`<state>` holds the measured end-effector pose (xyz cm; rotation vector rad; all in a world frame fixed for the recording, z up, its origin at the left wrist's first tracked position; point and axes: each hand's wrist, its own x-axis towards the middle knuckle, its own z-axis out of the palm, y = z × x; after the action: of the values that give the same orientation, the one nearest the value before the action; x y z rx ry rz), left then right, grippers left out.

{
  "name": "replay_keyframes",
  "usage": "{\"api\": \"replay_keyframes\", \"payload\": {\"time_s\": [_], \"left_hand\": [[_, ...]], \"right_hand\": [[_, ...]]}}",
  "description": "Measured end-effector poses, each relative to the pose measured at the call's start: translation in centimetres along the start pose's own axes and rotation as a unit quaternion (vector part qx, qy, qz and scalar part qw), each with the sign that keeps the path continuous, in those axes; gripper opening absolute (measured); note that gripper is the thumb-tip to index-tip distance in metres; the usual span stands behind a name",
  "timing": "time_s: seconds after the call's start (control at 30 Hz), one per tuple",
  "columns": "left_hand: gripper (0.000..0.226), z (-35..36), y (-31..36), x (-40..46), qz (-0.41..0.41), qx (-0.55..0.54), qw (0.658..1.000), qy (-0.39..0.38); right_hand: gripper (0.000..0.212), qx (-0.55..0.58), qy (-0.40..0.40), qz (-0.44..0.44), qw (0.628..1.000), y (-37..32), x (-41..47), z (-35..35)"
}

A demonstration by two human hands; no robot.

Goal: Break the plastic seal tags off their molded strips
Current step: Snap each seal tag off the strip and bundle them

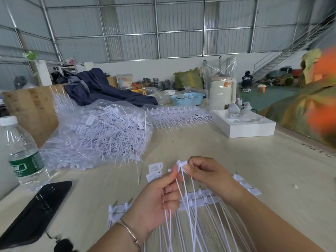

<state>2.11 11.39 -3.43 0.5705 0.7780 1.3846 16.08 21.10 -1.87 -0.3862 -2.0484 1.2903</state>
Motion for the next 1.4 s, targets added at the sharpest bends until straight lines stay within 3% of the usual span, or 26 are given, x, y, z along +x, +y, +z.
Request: {"api": "replay_keyframes", "payload": {"time_s": [0.2,0.4,0.6,0.7,0.8,1.03,1.27,1.4], "left_hand": [[0.027,0.3,0.2,-0.1,-0.013,-0.007,0.996,-0.092],[0.037,-0.2,1.0,0.4,0.044,0.002,0.999,0.021],[0.034,-0.8,2.1,-0.1,0.060,-0.026,0.997,0.051],[0.044,-0.8,1.8,0.2,0.108,0.056,0.985,0.125],[0.042,-0.6,0.8,0.3,0.145,0.185,0.954,0.184],[0.040,-0.3,0.1,0.3,0.154,0.262,0.939,0.161],[0.024,-0.6,0.5,0.4,0.156,0.172,0.962,0.146],[0.036,-0.5,0.7,0.2,0.114,0.079,0.987,0.078]], "right_hand": [[0.038,0.013,-0.016,-0.011,1.000,0.2,0.1,0.7],[0.048,-0.035,0.069,-0.019,0.997,0.9,0.3,-0.2],[0.019,-0.099,0.101,-0.006,0.990,1.8,0.4,-1.5],[0.007,-0.076,0.107,-0.001,0.991,1.1,0.3,-1.3],[0.009,-0.107,0.093,-0.026,0.990,0.7,0.2,-1.1],[0.017,-0.153,0.053,-0.066,0.985,0.9,0.2,-1.0],[0.024,-0.166,0.063,-0.039,0.983,0.8,0.1,-1.6],[0.044,-0.120,0.075,-0.022,0.990,0.1,0.1,-1.8]]}}
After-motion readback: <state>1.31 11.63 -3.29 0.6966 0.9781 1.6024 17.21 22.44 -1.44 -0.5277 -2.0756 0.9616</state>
